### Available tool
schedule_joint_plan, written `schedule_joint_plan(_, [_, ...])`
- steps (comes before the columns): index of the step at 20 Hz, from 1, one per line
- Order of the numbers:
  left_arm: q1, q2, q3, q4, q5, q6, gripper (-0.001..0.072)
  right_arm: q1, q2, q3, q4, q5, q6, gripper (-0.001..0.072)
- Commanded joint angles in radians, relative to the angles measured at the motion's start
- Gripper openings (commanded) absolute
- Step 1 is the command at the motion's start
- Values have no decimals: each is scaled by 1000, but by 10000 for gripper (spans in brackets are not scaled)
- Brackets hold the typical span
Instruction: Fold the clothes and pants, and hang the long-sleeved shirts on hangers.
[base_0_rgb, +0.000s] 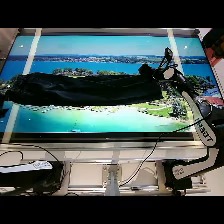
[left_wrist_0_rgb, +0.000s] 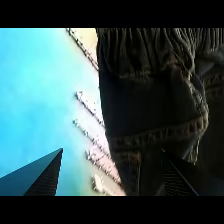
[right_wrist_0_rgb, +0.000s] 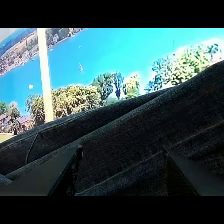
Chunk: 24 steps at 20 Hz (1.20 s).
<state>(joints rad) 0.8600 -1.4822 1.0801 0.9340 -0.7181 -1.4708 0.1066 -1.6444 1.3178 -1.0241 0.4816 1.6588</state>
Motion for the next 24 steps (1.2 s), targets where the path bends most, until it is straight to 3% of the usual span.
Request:
schedule_joint_plan(1, [1, -2, -74, -234, 184, 142, 705, 0, 1, 3, 0, -3, 0, 550])
schedule_joint_plan(4, [5, -2, -74, -389, 198, 263, 705, 0, 1, 3, 1, -3, 0, 550])
schedule_joint_plan(11, [0, -89, -74, -372, 185, 262, 711, 0, 1, 3, 0, -4, 0, 551])
schedule_joint_plan(15, [0, -147, -74, -503, 179, 290, 712, 0, 1, 3, 0, -8, 0, 550])
schedule_joint_plan(24, [-25, -240, -73, -934, 87, 732, 707, 0, 1, 3, 0, -37, -1, 550])
